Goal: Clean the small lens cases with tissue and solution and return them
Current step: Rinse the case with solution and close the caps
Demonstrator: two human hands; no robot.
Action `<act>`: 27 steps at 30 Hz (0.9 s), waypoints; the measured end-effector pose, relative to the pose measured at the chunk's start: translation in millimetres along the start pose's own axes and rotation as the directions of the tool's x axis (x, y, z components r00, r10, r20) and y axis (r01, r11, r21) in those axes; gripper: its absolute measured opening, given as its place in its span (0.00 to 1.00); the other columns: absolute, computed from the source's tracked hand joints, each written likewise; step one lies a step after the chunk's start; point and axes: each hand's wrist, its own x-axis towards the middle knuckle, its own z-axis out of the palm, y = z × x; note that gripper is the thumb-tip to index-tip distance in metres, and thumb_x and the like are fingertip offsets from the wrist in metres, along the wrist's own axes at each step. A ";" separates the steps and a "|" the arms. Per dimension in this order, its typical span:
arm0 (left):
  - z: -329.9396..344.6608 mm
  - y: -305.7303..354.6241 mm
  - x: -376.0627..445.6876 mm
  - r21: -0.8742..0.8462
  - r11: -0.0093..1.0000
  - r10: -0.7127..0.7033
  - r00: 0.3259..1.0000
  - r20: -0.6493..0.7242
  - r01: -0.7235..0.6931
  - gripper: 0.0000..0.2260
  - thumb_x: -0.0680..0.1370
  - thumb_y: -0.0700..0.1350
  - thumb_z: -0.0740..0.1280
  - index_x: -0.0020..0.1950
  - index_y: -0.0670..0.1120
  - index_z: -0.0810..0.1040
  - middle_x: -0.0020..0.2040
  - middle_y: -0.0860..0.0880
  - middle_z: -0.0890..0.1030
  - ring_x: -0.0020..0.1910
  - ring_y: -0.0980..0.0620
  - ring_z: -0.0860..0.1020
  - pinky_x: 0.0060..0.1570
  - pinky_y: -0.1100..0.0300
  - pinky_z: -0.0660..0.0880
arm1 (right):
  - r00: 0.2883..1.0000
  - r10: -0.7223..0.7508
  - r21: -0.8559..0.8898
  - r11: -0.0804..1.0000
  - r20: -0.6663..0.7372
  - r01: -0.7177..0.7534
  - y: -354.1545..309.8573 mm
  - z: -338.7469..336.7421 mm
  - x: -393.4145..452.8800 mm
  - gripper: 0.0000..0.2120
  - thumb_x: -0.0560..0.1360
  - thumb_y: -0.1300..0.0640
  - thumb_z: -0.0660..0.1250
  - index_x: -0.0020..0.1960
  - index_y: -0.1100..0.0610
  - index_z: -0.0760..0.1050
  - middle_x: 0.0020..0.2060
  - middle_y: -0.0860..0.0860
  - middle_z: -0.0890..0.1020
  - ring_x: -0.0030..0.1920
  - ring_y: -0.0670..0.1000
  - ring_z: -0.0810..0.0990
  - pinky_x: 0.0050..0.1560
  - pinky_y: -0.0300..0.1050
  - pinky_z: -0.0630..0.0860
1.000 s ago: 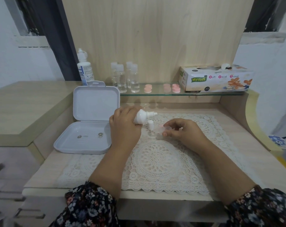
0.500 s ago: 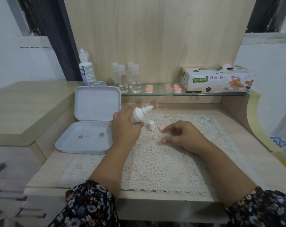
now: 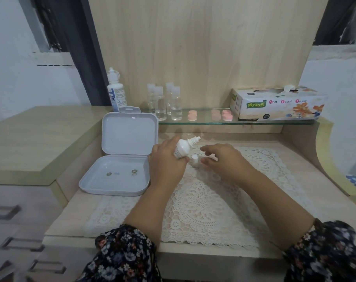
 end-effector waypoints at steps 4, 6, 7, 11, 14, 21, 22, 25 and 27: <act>-0.6 -0.3 0.3 0.014 1.000 -0.007 1.000 -0.009 0.007 0.25 0.68 0.47 0.75 0.63 0.55 0.75 0.55 0.56 0.79 0.55 0.50 0.70 0.53 0.46 0.71 | 1.000 -0.003 -0.081 0.997 -0.029 0.001 -8.7 14.1 6.9 0.17 0.79 0.44 0.61 0.67 0.44 0.73 0.57 0.48 0.79 0.60 0.52 0.72 0.58 0.49 0.65; -0.8 -0.2 0.9 0.023 1.000 -0.006 1.000 -0.010 0.006 0.25 0.67 0.47 0.75 0.63 0.55 0.75 0.55 0.56 0.79 0.55 0.50 0.70 0.53 0.46 0.72 | 0.998 0.017 -0.084 0.996 -0.054 -0.022 -9.6 20.0 7.7 0.16 0.77 0.42 0.64 0.62 0.45 0.77 0.53 0.47 0.79 0.58 0.50 0.72 0.53 0.47 0.62; -0.6 -0.3 0.8 0.026 1.000 -0.002 1.000 -0.009 0.003 0.25 0.67 0.47 0.75 0.63 0.55 0.75 0.54 0.56 0.79 0.55 0.49 0.71 0.53 0.46 0.72 | 0.997 0.023 -0.063 0.998 -0.068 -0.027 -9.8 21.8 7.3 0.15 0.76 0.42 0.65 0.60 0.46 0.78 0.51 0.46 0.79 0.56 0.50 0.73 0.52 0.46 0.63; 0.0 -1.2 0.7 0.026 1.000 0.011 1.000 -0.016 -0.011 0.26 0.67 0.46 0.76 0.64 0.54 0.75 0.54 0.56 0.79 0.55 0.49 0.71 0.53 0.46 0.72 | 0.960 0.157 0.385 0.921 -0.233 -0.057 -7.2 14.8 1.5 0.04 0.76 0.52 0.69 0.51 0.50 0.79 0.42 0.44 0.79 0.39 0.41 0.77 0.40 0.35 0.72; 0.7 -1.3 -0.2 0.017 1.000 0.019 1.000 -0.010 -0.019 0.26 0.67 0.46 0.76 0.64 0.54 0.76 0.56 0.55 0.79 0.56 0.49 0.71 0.55 0.46 0.71 | 0.917 0.296 0.718 0.696 -0.266 -0.016 1.0 1.1 -6.3 0.06 0.75 0.60 0.70 0.50 0.51 0.80 0.41 0.45 0.83 0.37 0.36 0.80 0.40 0.32 0.78; 1.4 0.1 -3.8 0.040 0.995 0.091 0.996 0.011 -0.091 0.28 0.67 0.45 0.76 0.66 0.53 0.75 0.59 0.54 0.79 0.58 0.48 0.71 0.58 0.48 0.69 | 0.945 0.249 0.829 0.558 -0.210 0.037 0.4 -1.3 -13.8 0.12 0.75 0.67 0.69 0.55 0.56 0.80 0.44 0.47 0.84 0.38 0.35 0.80 0.35 0.28 0.74; 1.3 0.9 -4.6 0.044 0.994 0.099 0.995 0.012 -0.099 0.28 0.67 0.45 0.76 0.66 0.53 0.75 0.59 0.53 0.79 0.58 0.48 0.71 0.58 0.49 0.68 | 0.948 0.245 0.823 0.568 -0.201 0.028 1.4 0.6 -13.0 0.13 0.75 0.67 0.69 0.56 0.56 0.80 0.44 0.46 0.84 0.38 0.34 0.80 0.34 0.27 0.74; 2.8 0.6 -5.9 0.067 0.988 0.137 0.991 0.007 -0.137 0.27 0.66 0.44 0.76 0.64 0.51 0.77 0.57 0.52 0.80 0.56 0.46 0.73 0.56 0.48 0.69 | 0.955 0.233 0.809 0.588 -0.184 0.013 1.5 3.4 -12.4 0.14 0.75 0.68 0.69 0.57 0.56 0.81 0.44 0.44 0.84 0.39 0.34 0.80 0.34 0.26 0.72; 4.0 -0.1 -6.0 0.079 0.985 0.155 0.988 0.002 -0.155 0.26 0.66 0.43 0.77 0.64 0.50 0.77 0.57 0.52 0.81 0.55 0.45 0.74 0.55 0.48 0.70 | 0.955 0.227 0.794 0.608 -0.191 0.014 2.4 4.6 -12.2 0.14 0.74 0.68 0.69 0.57 0.56 0.81 0.44 0.44 0.84 0.40 0.34 0.80 0.33 0.26 0.72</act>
